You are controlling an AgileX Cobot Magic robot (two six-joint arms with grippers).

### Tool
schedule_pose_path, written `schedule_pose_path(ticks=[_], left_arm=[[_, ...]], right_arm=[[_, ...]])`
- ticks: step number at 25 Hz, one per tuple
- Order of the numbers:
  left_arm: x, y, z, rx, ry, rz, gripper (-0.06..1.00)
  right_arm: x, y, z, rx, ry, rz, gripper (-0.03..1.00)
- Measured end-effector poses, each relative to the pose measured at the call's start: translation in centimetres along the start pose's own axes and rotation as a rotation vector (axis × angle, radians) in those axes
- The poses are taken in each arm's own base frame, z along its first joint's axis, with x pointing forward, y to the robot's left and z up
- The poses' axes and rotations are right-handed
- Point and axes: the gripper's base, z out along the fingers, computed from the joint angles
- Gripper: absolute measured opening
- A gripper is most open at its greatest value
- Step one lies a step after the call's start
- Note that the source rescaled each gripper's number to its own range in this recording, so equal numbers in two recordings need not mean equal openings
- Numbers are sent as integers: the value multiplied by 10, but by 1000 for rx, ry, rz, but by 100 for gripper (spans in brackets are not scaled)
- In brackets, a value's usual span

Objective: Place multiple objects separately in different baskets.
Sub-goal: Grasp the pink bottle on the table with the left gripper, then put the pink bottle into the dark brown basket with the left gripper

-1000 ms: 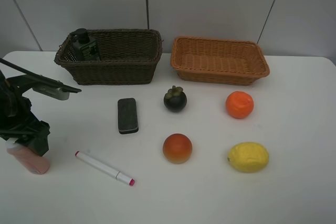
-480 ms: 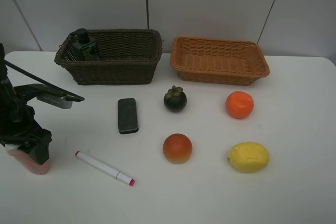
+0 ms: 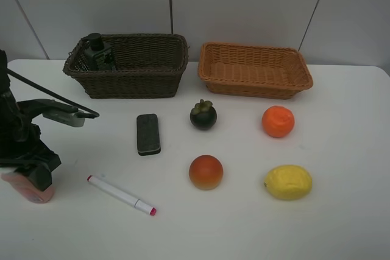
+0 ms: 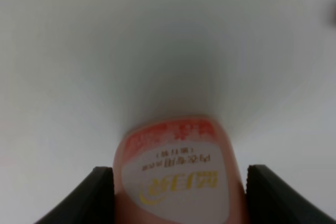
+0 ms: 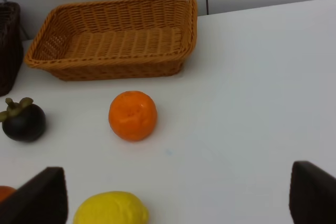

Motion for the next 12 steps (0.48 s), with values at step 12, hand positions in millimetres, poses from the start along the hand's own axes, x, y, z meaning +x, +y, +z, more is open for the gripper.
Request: schedule_pose_path(ticks=[12], left_arm=[[-41,9,-76,21,41,-179,59]], right_arm=[[0,0,0,0,0,0,99]])
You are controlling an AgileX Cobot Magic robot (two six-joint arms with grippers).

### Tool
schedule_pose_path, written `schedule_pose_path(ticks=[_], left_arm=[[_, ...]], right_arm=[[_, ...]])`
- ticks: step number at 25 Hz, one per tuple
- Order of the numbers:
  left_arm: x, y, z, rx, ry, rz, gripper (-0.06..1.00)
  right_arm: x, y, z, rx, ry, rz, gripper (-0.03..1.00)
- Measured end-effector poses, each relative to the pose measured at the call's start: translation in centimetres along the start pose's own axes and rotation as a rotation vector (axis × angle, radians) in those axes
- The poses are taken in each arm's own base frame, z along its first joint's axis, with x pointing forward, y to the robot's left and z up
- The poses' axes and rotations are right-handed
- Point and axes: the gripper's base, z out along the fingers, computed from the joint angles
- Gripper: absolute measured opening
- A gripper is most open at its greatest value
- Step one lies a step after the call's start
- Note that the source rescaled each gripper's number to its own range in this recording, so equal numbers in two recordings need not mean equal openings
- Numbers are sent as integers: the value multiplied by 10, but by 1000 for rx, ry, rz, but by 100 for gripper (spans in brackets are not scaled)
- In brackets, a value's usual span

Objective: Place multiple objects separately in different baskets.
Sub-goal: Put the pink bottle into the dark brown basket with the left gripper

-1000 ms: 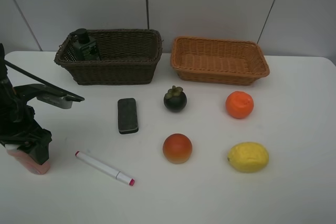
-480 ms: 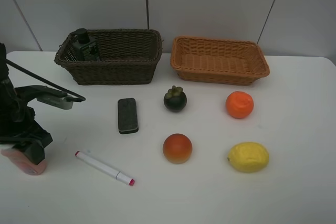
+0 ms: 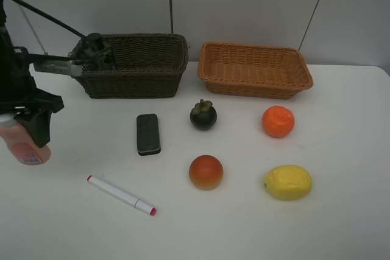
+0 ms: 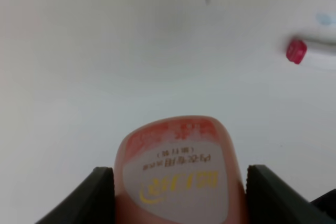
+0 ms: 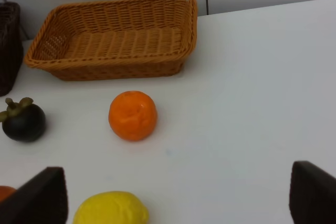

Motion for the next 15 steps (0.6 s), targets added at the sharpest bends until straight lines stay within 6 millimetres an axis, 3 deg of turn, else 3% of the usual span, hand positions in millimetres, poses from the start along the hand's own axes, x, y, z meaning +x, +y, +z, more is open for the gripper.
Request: schedule_pose_path(ticks=[10,15], left_arm=[[-60,-6,-104,116,-443,-189,59],[-106,-7,-107,170,-530,-207,59]], right_arm=[[0,0,0,0,0,0,99],[0,0,0,0,0,0,99]])
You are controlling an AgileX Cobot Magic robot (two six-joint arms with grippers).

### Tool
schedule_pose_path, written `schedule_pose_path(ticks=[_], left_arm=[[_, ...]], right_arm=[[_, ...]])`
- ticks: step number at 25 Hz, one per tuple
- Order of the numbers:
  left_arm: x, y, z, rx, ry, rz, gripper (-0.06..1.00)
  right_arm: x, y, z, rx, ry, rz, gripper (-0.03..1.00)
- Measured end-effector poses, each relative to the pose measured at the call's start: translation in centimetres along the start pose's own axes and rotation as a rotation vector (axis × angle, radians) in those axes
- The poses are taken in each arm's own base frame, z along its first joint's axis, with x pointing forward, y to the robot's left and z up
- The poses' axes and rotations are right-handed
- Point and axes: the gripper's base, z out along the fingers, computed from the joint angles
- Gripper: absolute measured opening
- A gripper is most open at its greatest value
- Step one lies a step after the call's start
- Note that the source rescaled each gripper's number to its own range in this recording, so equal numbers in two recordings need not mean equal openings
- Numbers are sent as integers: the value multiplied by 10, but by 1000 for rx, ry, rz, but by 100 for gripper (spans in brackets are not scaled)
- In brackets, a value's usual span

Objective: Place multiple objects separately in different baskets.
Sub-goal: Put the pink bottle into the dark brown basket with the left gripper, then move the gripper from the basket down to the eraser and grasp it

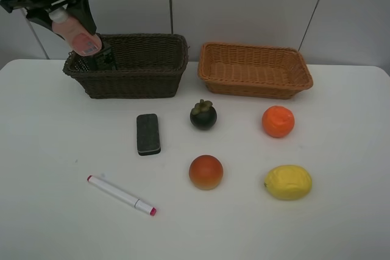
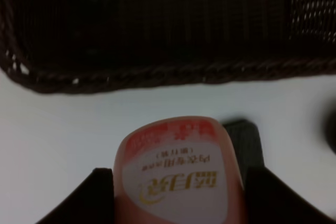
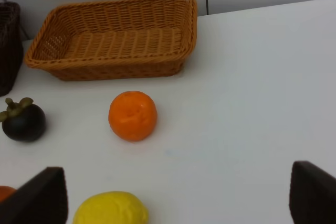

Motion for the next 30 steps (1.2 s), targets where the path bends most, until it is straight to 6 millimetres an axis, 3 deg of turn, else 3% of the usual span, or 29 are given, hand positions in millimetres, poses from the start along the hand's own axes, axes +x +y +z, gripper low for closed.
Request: schedule_pose_path(ticks=[8,15,19,24,30], left_arm=[[-53,1,71,48,-116,-28,59],[-62,-2,116,153,-121,-47,59],[-64,-1,123,148,-148,24,60],[-67,-3,121,159,-181,76,95],[-70,-6,112,178,-209,66,100]], right_arm=[[0,0,0,0,0,0,99],[0,0,0,0,0,0,99],[0,0,0,0,0,0,99],[0,0,0,0,0,0,99],[0,0,0,0,0,0,99]])
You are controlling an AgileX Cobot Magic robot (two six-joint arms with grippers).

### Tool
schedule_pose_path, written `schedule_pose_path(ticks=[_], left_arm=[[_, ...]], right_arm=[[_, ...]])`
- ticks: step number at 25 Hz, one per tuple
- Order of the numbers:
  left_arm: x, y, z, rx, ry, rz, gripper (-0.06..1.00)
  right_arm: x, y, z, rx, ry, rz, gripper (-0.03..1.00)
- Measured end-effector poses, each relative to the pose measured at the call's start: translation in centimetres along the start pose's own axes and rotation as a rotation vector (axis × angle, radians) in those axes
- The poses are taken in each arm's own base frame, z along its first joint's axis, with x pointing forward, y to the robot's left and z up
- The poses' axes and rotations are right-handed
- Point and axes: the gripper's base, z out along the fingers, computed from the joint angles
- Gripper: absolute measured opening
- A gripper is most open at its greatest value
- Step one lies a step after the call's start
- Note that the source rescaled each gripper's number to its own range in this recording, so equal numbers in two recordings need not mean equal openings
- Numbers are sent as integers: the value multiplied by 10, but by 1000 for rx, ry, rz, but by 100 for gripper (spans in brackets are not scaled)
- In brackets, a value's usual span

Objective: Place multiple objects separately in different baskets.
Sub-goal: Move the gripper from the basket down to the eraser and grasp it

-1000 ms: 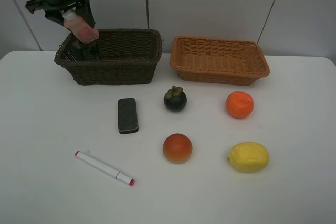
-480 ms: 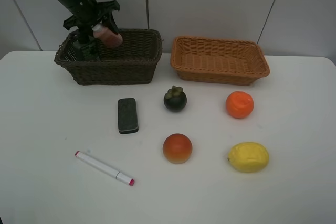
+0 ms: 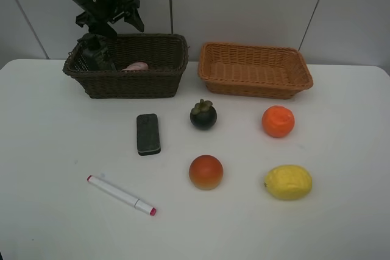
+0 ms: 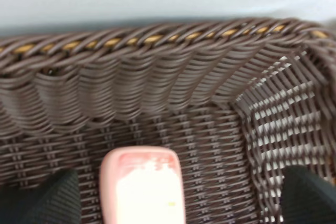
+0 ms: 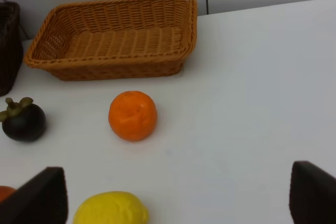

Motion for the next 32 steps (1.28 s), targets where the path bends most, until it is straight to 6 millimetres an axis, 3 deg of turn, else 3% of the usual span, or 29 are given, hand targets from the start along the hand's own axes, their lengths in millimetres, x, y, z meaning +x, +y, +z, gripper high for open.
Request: schedule_pose_path(ticks=[4,8,9,13,20,25,28,32], left_arm=[[-8,-7,-16,14,-34,5,100],[-22,-23,-47,56,-50,20,100],[-26,-31,-63,77,-26,20,100],[-27,-44,-94,88,88,3,100],[-32,-62,-130,53,43,-33,100],[1,-103,-135,43,132,25,100],[36,-128,-122,-27,233,72,100],[85,-152,-90,-129,374,95,100]], right_arm=[[0,0,0,0,0,0,99],[0,0,0,0,0,0,99],[0,0,0,0,0,0,99],[0,0,0,0,0,0,99],[0,0,0,0,0,0,99],[0,0,0,0,0,0,99],[0,0,0,0,0,0,99],[0,0,0,0,0,0,99]])
